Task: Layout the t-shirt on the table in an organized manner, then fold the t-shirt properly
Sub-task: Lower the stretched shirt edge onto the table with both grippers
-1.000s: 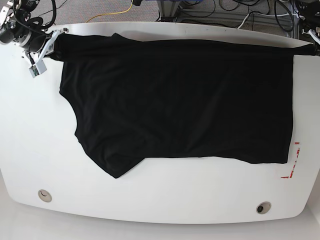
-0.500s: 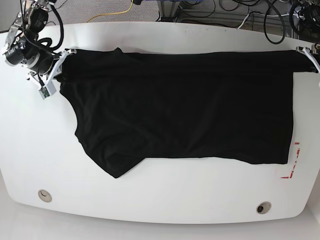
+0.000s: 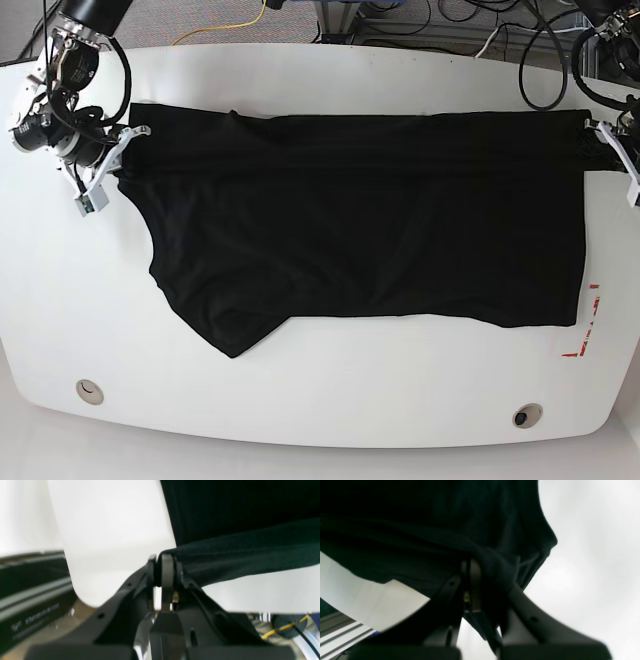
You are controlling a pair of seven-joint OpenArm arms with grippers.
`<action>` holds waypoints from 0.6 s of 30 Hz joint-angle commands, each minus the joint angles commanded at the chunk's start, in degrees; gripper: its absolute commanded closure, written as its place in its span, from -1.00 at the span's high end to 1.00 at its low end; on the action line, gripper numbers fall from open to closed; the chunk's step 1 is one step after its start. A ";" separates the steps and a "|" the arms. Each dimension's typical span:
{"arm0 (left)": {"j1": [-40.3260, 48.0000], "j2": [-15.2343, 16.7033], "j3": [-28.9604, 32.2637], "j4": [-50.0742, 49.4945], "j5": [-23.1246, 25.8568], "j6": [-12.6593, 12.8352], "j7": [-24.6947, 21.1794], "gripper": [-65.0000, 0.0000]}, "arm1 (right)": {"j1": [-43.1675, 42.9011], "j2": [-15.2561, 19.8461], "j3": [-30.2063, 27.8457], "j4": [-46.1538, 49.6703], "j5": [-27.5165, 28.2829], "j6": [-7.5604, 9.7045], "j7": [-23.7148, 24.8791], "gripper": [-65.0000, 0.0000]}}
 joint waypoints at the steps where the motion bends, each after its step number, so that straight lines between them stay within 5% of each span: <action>1: -0.26 -0.18 0.35 -0.09 0.00 0.00 0.00 -1.00 | 0.18 0.00 0.00 -0.35 0.00 0.00 0.09 -1.00; 18: -2.37 -3.96 3.87 -0.09 0.00 0.00 0.00 -1.00 | 3.69 0.18 -4.22 -2.11 -0.09 0.00 2.20 -1.00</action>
